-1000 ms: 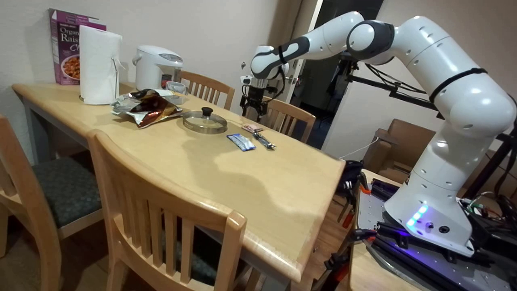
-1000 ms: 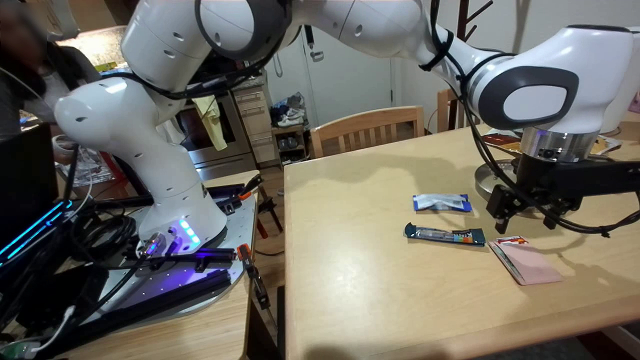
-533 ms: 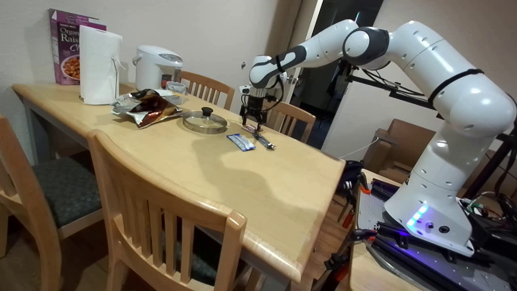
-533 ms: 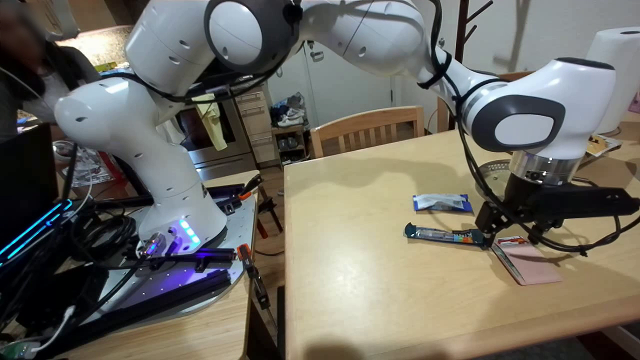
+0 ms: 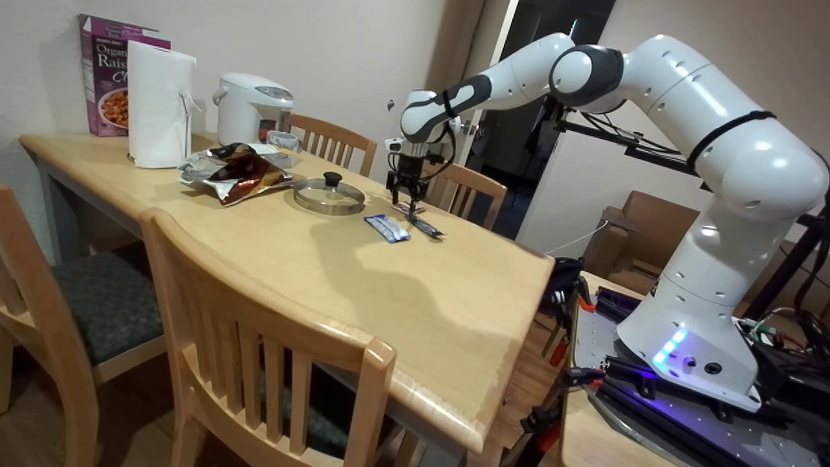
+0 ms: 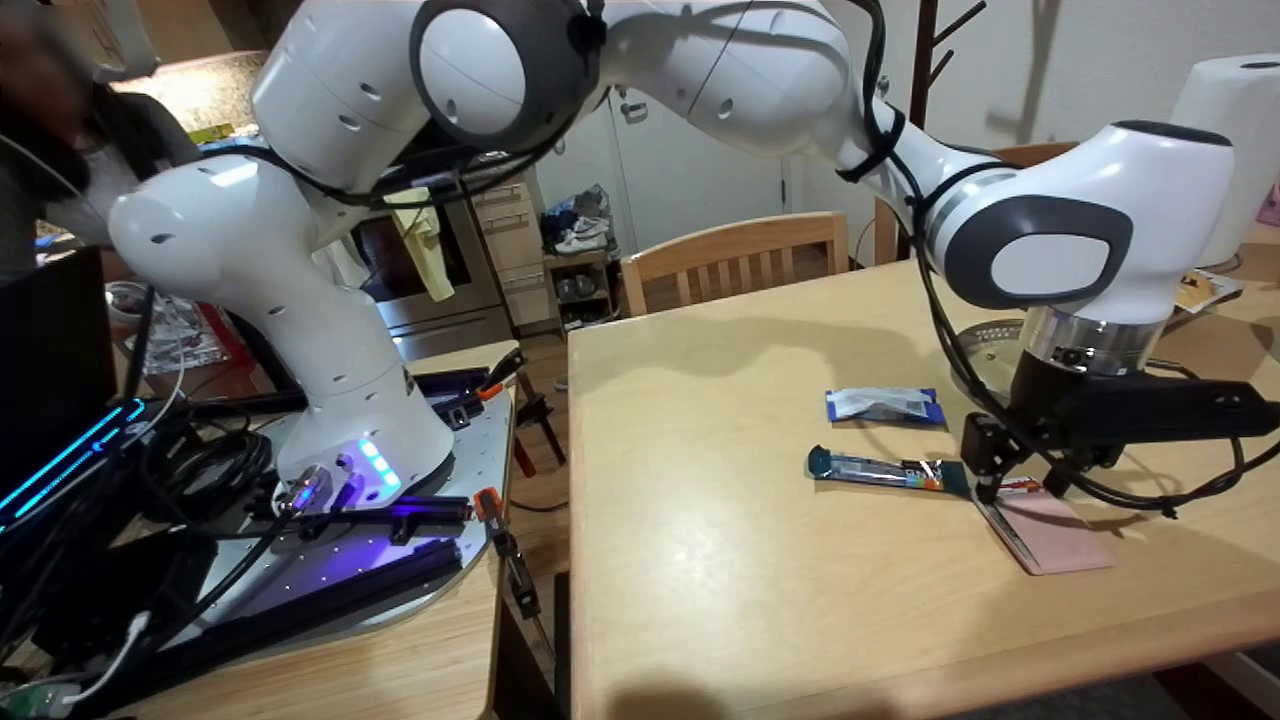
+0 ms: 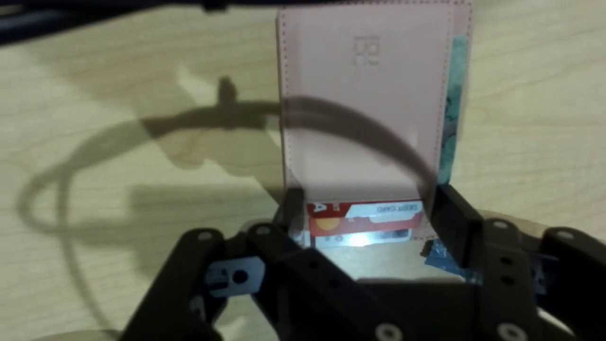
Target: Pick the pink object and move it to the left of the table
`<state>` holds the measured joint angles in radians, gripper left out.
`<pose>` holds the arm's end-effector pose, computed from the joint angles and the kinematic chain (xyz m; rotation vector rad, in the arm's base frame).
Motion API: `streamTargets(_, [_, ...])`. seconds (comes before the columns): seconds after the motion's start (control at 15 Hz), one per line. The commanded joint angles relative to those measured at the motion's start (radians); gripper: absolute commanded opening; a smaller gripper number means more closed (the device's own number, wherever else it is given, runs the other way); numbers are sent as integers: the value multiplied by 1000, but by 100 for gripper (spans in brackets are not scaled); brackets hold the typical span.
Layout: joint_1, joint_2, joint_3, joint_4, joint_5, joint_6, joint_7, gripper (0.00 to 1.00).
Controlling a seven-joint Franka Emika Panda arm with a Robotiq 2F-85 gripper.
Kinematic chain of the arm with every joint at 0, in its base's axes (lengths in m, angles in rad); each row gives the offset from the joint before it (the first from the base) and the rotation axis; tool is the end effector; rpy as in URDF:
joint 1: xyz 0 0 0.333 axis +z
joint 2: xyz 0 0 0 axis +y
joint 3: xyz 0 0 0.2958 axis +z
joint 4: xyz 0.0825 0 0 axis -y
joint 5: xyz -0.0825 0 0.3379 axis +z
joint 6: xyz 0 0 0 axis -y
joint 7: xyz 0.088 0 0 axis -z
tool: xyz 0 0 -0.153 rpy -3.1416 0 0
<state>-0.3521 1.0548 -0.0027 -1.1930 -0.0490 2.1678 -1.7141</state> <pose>0.6445 -0.2424 0.1004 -2.3750 -1.9797 0.1188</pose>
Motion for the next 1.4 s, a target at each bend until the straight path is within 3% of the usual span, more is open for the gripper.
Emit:
streamTargets(0.0, [-8,10,1,12,3,-5,-16,42])
streamTargets(0.07, [-7,10,0,12,3,-6,-14,90])
streamTargets(0.2, [-9,9,2,13,5,-7,-17,89])
streamTargets(0.4, [-11,8,2,7,8,-2,-15,100])
streamTargets(0.93, [-16,23,4,6,10,-3,-18,100])
streamTargets(1.0, [-15,24,4,7,9,0,-19,75])
streamTargets(1.33, [-17,17,4,8,11,6,-16,58])
